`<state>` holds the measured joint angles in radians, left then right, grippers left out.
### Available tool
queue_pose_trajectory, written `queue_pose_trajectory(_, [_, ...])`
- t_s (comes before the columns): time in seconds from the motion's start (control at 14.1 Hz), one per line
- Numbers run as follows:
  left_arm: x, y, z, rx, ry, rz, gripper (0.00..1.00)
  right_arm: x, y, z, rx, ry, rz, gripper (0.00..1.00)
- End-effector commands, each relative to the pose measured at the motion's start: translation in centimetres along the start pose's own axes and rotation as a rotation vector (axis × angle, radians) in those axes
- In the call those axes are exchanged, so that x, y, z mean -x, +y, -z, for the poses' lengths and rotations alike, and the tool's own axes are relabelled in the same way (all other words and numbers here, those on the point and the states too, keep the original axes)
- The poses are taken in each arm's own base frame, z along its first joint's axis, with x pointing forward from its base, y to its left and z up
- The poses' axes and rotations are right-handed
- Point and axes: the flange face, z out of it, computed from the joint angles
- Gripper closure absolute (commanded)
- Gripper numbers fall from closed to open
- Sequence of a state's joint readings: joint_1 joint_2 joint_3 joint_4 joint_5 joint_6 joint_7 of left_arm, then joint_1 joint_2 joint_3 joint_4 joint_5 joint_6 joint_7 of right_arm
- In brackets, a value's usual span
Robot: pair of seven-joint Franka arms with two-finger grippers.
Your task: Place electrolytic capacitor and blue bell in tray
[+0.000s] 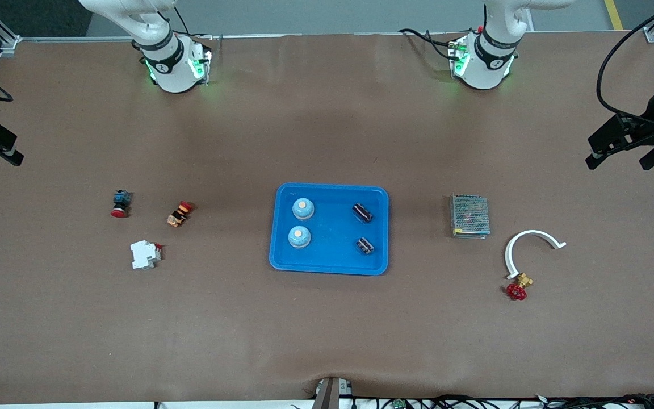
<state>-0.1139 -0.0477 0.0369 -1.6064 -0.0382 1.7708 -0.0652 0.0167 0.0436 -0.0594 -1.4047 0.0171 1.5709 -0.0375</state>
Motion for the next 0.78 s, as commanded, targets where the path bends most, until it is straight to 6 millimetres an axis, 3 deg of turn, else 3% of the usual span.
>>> queue_pose_trajectory(0.0, [0.02,0.96,0.11,-0.009,-0.019,-0.024,0.0,0.76,-0.18,0.43,0.001,0.011,-0.014,0.0])
queue_pose_trajectory(0.28, [0.01,1.84,0.04,-0.006,-0.019,-0.038,0.0,0.68,-0.17,0.5,0.002,0.018,-0.015,0.0])
queue_pose_trajectory(0.71, [-0.37,1.63,0.12,-0.007,-0.015,-0.033,0.0,0.64,-0.17,0.33,0.002,0.015,-0.015,0.0])
